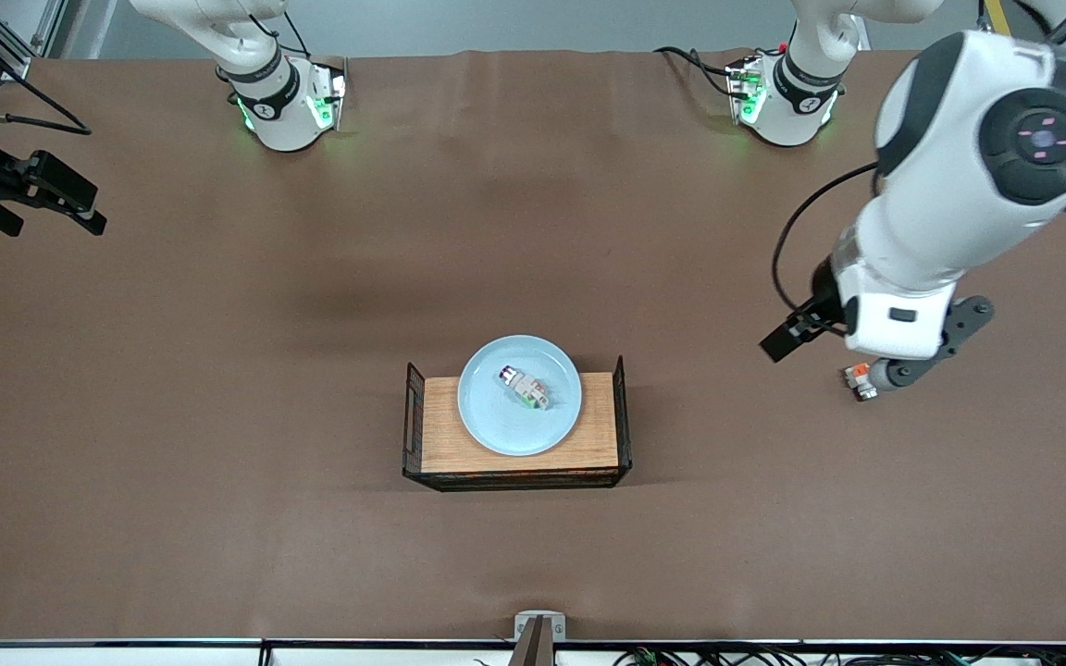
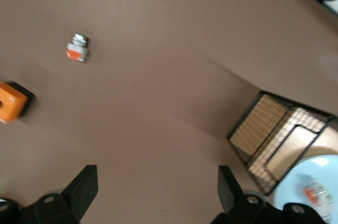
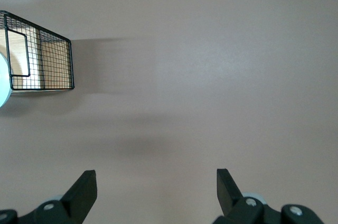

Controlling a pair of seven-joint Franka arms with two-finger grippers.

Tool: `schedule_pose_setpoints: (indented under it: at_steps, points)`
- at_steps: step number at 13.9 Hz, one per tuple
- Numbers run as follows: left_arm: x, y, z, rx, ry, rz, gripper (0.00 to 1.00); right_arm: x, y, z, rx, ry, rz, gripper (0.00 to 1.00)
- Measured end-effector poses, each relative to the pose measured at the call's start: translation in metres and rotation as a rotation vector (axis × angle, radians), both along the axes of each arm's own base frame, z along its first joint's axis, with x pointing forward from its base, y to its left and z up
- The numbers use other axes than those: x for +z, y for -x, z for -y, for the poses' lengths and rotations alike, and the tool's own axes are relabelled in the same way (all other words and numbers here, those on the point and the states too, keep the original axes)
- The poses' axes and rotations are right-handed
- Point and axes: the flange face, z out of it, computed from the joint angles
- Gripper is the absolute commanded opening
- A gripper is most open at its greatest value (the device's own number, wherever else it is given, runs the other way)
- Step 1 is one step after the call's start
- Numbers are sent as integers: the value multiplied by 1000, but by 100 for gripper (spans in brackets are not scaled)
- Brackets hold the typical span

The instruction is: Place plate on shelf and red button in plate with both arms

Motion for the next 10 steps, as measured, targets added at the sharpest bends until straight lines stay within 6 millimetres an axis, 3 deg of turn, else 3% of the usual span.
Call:
schedule_pose_setpoints:
  at_steps: [3,5,7,10]
  points:
    - [14,5,-46,-157,16,-56,100,0,0,1,0,0,0,100]
    - [20,6,-64,-188,27,-65,100,0,0,2,-1,0,0,100]
    - [23,8,-59,-242,21,-58,100,0,0,3,-2,1,-1,100]
    - [26,13,-37,-444,-18,-38,100,-1,1,4,-1,1,-7,100]
